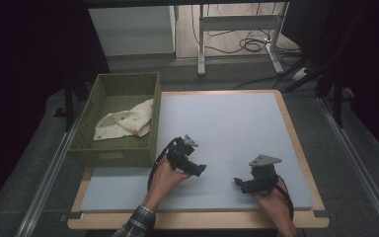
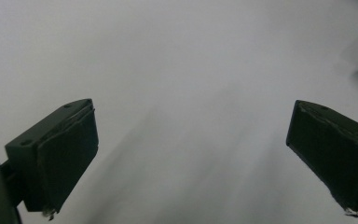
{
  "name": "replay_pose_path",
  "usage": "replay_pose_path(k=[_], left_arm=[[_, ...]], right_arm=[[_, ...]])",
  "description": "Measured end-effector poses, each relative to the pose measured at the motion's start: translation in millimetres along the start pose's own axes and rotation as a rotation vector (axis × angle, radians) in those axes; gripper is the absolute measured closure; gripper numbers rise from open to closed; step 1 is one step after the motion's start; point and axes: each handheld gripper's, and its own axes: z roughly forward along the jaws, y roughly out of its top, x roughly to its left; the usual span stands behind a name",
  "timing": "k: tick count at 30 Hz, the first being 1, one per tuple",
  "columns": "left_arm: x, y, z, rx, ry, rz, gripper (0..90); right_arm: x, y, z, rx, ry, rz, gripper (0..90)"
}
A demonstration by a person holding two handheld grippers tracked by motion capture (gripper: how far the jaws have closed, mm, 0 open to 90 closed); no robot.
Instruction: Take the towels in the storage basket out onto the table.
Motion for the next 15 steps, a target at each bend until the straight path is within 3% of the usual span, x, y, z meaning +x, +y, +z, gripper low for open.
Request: replay_pose_path(k=[11, 15], left_arm=[[9.0, 33.8, -9.4, 0.036, 0.026, 0.026, 2.3], [18.8, 50.3, -18.6, 0.047, 0.034, 0.012, 2.3]], right_arm=[[-0.3, 0.0, 0.0, 0.000, 0.000, -0.003, 5.8], [-0.3, -0.1, 0.2, -0.002, 0.000, -0.002, 5.8]])
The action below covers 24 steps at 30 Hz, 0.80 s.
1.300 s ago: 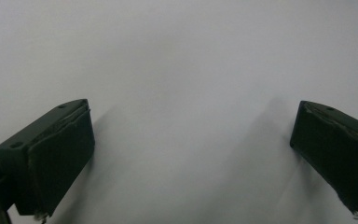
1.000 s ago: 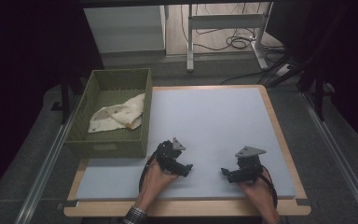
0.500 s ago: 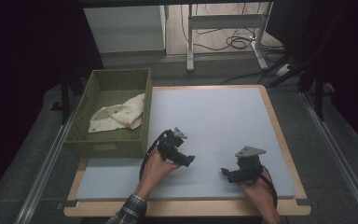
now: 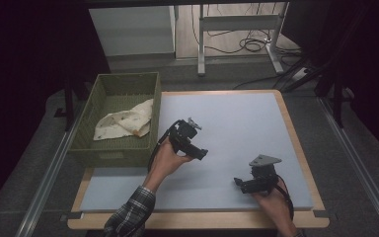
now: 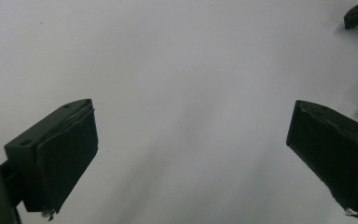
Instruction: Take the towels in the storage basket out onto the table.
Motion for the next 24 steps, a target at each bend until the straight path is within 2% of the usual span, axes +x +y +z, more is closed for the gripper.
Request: replay_pose_path(k=[3, 4, 8, 14, 15, 16, 19, 24], left_arm=[[5.0, 5.5, -2.9, 0.013, 0.018, 0.000, 2.1], [10.7, 10.4, -5.8, 0.018, 0.027, -0.005, 2.1], [19.1, 16.6, -9.7, 0.027, 0.028, -0.016, 2.1], [35.8, 27.4, -18.6, 0.049, 0.061, -0.020, 2.1], [42.6, 30.4, -22.7, 0.050, 0.071, -0.031, 2.2], [42.6, 30.4, -22.7, 0.050, 0.071, -0.031, 2.2], [53.8, 34.2, -30.1, 0.059, 0.092, -0.038, 2.2], [77.5, 37.1, -45.3, 0.058, 0.124, -0.084, 2.4]], right_arm=[[0.1, 0.0, 0.0, -0.001, 0.002, 0.002, 5.8], [0.0, 0.0, 0.0, 0.000, 0.001, 0.000, 5.8], [0.0, 0.0, 0.1, 0.000, 0.000, 0.001, 5.7], [0.0, 0.0, 0.1, 0.000, 0.000, 0.000, 5.8], [0.0, 0.0, 0.1, 0.000, 0.000, 0.000, 5.8], [0.0, 0.0, 0.1, 0.000, 0.000, 0.000, 5.8], [-0.1, 0.0, 0.1, 0.000, 0.001, 0.000, 5.8], [0.0, 0.1, 0.1, 0.000, 0.000, 0.000, 5.8]])
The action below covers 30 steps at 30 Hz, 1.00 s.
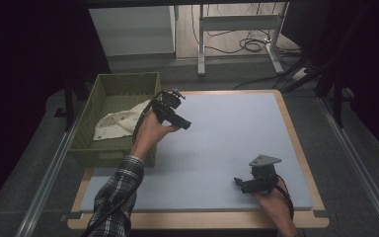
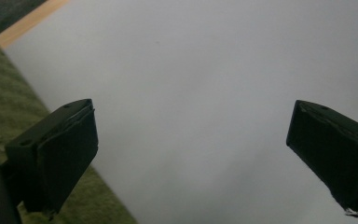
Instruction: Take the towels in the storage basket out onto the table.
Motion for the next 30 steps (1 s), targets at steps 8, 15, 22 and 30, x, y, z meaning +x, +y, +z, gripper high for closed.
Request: replay_pose_path(k=[8, 15, 22, 30], left_arm=[[37.3, -1.9, -23.9, -0.001, 0.069, -0.064, 3.1], [72.7, -12.4, -33.6, 0.007, 0.120, -0.129, 3.2], [104.7, -29.7, -25.8, 0.019, 0.151, -0.190, 2.9], [129.7, -46.1, -2.6, 0.041, 0.152, -0.254, 1.8]], right_arm=[[-0.1, 0.0, 0.0, -0.001, -0.001, -0.001, 5.8], [0.0, 0.0, 0.0, 0.000, 0.000, 0.000, 5.7], [0.0, 0.0, 0.0, 0.000, 0.001, 0.001, 5.8], [-0.1, 0.0, 0.0, 0.000, 0.001, 0.000, 5.8]])
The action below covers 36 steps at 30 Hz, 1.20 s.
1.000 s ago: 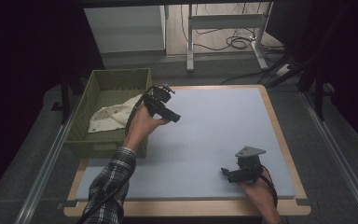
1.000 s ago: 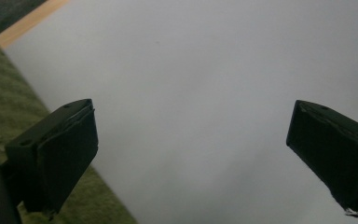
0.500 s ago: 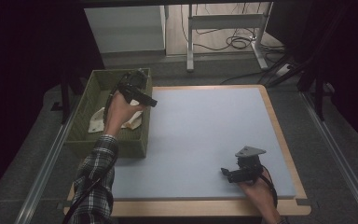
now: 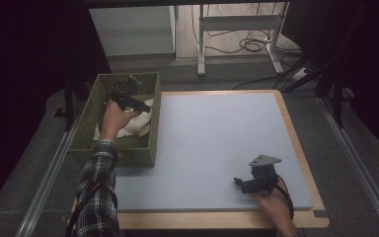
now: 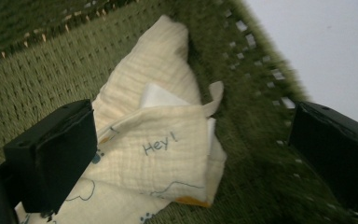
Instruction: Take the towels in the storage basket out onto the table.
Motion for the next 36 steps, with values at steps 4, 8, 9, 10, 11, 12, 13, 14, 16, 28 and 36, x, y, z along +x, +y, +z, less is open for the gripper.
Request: replay_pose_path(k=[4, 8, 9, 10, 11, 12, 13, 14, 16, 28, 36], left_arm=[[9.4, -4.6, 14.8, 0.021, -0.012, -0.025, 1.4], [17.8, -11.4, 31.1, 0.054, -0.018, -0.052, 1.1], [18.8, -12.4, 33.5, 0.059, -0.019, -0.051, 1.1], [19.8, -13.5, 37.1, 0.065, -0.018, -0.056, 1.0], [21.1, -14.4, 40.0, 0.077, -0.014, -0.056, 0.7], [22.5, -15.4, 43.0, 0.084, -0.014, -0.057, 0.7], [24.0, -16.4, 46.2, 0.092, -0.014, -0.058, 0.6], [25.6, -17.3, 49.7, 0.102, -0.010, -0.065, 0.3], [28.9, -18.9, 57.3, 0.133, -0.002, -0.079, 0.3], [40.4, -21.9, 89.0, 0.320, -0.015, -0.150, 3.1], [47.1, -24.2, 79.4, 0.312, -0.072, -0.181, 55.3]], right_arm=[[0.0, 0.0, 0.0, 0.000, 0.000, 0.000, 5.7], [0.0, 0.0, 0.0, 0.000, 0.000, 0.001, 5.8], [0.0, 0.0, 0.0, 0.000, 0.000, 0.001, 5.8], [0.0, 0.0, 0.0, 0.000, 0.000, 0.001, 5.8], [0.0, 0.0, 0.0, 0.000, 0.000, 0.000, 5.8], [0.0, 0.0, 0.0, 0.000, 0.000, 0.000, 5.8], [0.0, 0.0, 0.0, 0.000, 0.000, 0.000, 5.8], [0.0, 0.0, 0.0, 0.000, 0.000, 0.000, 5.8], [0.0, 0.0, 0.0, 0.000, 0.001, 0.000, 5.8], [0.0, 0.0, 0.0, -0.001, 0.000, 0.000, 5.8], [0.0, -0.1, -0.1, -0.001, 0.001, 0.000, 5.8]])
